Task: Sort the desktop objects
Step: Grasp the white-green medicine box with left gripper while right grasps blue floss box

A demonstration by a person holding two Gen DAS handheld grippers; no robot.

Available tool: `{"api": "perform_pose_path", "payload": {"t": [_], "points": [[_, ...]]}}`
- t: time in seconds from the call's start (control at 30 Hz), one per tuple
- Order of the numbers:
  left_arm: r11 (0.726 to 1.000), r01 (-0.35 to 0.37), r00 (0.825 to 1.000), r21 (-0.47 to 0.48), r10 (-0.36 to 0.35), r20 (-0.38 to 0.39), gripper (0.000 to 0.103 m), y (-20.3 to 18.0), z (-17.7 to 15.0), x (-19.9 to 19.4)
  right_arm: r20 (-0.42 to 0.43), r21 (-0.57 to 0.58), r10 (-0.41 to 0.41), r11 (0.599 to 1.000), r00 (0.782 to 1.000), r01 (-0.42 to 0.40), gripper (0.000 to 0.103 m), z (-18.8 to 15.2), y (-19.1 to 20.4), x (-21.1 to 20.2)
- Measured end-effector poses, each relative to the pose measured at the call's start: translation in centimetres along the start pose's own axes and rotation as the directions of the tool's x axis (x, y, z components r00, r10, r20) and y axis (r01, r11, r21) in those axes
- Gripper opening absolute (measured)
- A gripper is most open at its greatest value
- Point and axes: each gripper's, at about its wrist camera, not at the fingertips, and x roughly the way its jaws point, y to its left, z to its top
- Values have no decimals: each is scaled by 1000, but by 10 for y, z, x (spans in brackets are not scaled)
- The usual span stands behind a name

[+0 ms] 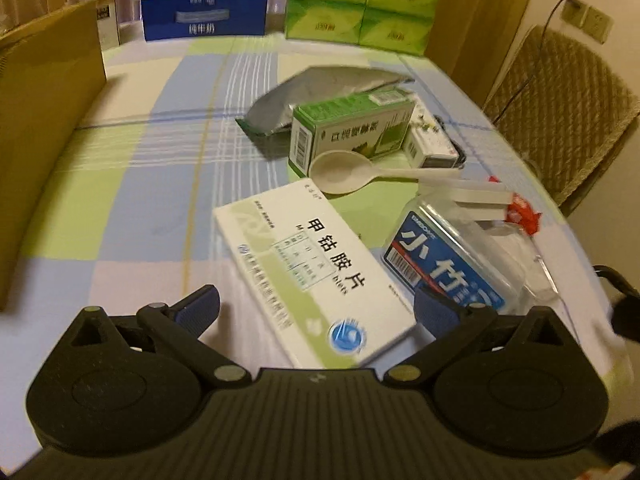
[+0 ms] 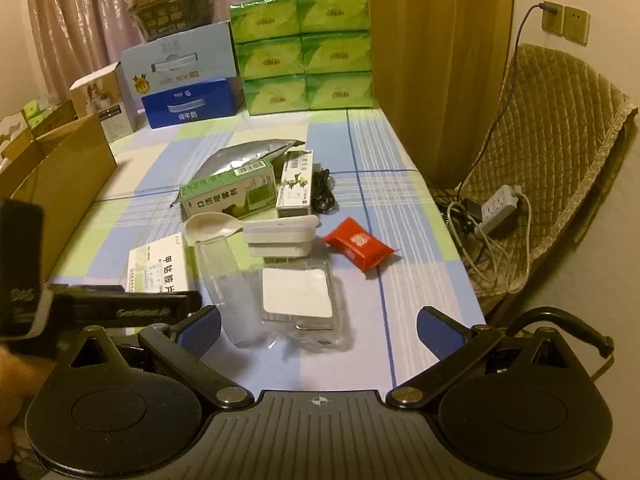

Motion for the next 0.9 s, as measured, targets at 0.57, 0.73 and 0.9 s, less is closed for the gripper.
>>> {"api": "perform_pose_path", "payload": {"t": [0.57,0.73,0.9], "points": [[978,-69,998,198,67,20,68,54,-24,-46,-34,-301,144,942,989,-148,71,6,69,52],[975,-79,997,206,72,37,68,69,-30,-54,-69,-345,103,931,992,-120,45,7,81,76],[978,-62,997,197,54,46,68,79,-38,-57,-137,-201,168,961,976,-193,28,6,79,88]]}}
